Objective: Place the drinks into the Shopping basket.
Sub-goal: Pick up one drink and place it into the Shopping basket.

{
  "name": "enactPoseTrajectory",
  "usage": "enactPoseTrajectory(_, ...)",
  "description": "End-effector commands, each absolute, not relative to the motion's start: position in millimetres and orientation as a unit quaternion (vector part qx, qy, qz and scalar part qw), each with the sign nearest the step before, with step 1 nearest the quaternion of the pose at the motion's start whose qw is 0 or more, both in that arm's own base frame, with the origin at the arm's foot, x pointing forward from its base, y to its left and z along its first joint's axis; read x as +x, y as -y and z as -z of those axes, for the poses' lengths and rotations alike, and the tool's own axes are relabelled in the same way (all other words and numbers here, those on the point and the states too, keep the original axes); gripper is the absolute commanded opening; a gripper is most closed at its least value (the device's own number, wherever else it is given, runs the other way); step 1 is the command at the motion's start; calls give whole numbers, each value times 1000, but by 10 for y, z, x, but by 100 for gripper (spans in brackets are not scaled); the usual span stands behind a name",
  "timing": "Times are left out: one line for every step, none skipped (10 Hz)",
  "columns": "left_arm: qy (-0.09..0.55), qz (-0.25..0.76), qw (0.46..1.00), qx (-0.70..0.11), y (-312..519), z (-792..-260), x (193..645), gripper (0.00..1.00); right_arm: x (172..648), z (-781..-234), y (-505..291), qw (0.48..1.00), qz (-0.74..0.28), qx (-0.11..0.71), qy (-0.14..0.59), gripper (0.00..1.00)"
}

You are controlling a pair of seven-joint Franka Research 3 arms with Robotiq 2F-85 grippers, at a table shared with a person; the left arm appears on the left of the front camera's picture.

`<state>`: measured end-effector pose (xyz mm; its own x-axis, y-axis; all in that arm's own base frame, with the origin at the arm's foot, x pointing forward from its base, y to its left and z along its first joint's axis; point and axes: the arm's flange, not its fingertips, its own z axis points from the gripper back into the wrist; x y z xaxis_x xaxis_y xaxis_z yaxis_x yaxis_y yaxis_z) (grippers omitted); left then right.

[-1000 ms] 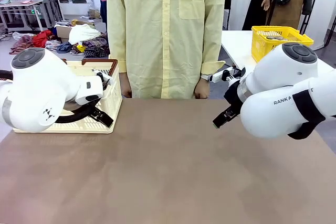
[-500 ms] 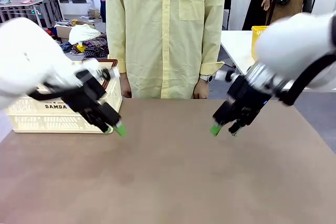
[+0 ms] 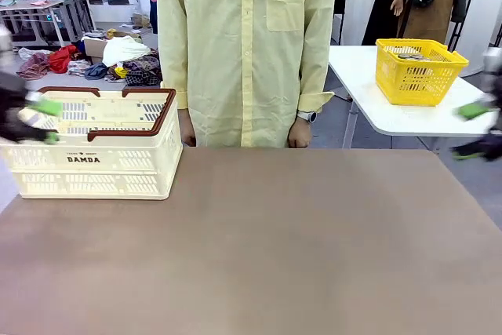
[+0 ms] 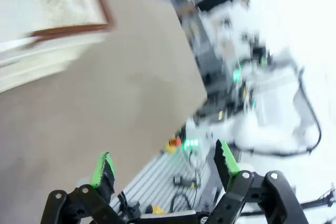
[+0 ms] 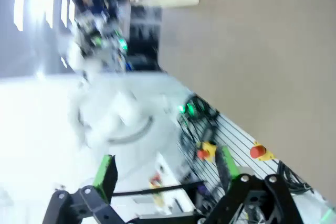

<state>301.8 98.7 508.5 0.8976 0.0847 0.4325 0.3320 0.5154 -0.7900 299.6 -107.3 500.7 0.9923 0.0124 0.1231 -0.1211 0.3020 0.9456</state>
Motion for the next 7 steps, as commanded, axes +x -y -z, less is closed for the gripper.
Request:
enactPoseTrajectory(293, -59, 802, -517, -1614, -4550, 2812, 100, 2805, -4708, 1785, 743, 96, 646, 145, 100)
enactPoseTrajectory(309, -115, 784, -525, -1881, -4349, 2687, 100, 2635, -4582, 2050, 727, 143, 651, 166, 100)
enactPoseTrajectory(318, -144, 774, -528, -2027, -4211, 2606, 100, 2544, -4486, 2217, 717, 170, 653, 173, 100)
enactPoseTrajectory(334, -171, 770, -515, -2080, -4164, 2574, 100, 2533, -4397, 2281, 718, 193, 645, 175, 100)
enactPoseTrajectory(295, -139, 794, -513, -2291, -4397, 2489, 100, 2586, -4312, 2227, 732, 220, 620, 177, 100)
enactPoseTrajectory(295, -139, 794, -513, -2291, -4397, 2489, 100, 2352, -4436, 2465, 725, 194, 642, 156, 100)
enactPoseTrajectory(295, -139, 794, -513, -2291, -4397, 2489, 100, 2352, -4436, 2465, 725, 194, 642, 156, 100)
